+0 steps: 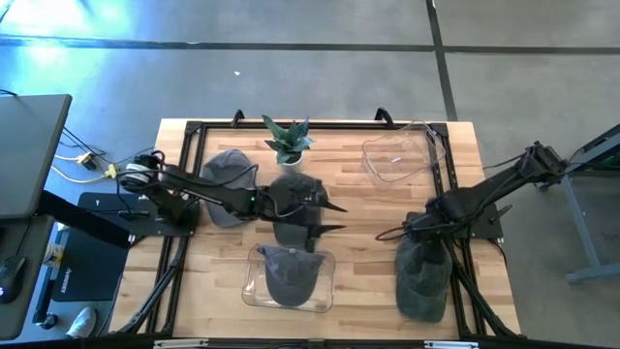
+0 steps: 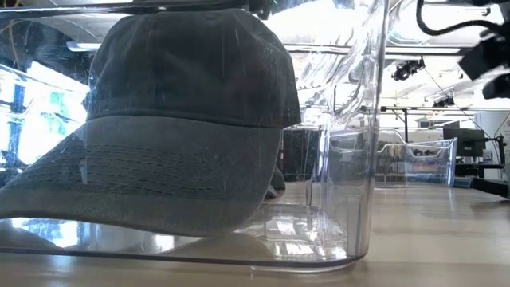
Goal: Pick & Place hat
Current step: Put the right dark green cap into the top transparent bin
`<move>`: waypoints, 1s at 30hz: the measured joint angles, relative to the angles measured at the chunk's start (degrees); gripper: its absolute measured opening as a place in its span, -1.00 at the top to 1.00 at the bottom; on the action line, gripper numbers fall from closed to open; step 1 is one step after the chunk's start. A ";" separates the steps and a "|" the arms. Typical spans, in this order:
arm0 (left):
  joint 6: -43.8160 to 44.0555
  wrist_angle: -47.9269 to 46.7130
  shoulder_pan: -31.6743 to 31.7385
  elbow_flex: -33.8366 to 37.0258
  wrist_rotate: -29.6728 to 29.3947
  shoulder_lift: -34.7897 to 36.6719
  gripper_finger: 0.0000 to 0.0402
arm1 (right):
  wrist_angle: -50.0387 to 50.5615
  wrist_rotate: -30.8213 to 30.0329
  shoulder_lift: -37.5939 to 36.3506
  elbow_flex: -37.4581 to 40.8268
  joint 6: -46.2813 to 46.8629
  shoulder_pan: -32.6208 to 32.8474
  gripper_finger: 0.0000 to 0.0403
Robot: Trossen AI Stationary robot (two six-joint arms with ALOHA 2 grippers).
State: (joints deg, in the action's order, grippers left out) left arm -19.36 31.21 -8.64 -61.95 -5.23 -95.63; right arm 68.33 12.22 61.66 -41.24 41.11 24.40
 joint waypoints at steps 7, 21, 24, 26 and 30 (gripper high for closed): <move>-0.35 -0.02 0.06 0.00 1.78 -0.20 0.14 | -16.16 13.54 -5.03 5.41 0.96 -0.81 -0.37; -2.45 0.92 0.06 0.00 6.69 -0.21 0.14 | -36.09 18.12 -7.98 11.86 19.57 4.86 0.16; -2.91 1.17 0.06 -0.02 6.72 -0.21 0.14 | -40.77 21.63 -7.71 13.57 21.89 7.23 0.22; -2.92 1.48 0.06 -0.02 7.75 -0.21 0.14 | -44.68 23.27 -7.67 14.24 21.94 8.55 0.30; -3.89 2.73 0.06 -0.02 11.01 -0.21 0.14 | -50.41 23.34 -7.76 14.50 21.55 9.30 0.65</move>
State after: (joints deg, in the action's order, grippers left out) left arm -23.25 33.93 -8.58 -61.98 5.78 -95.83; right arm 17.92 35.57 53.91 -26.73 62.66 33.71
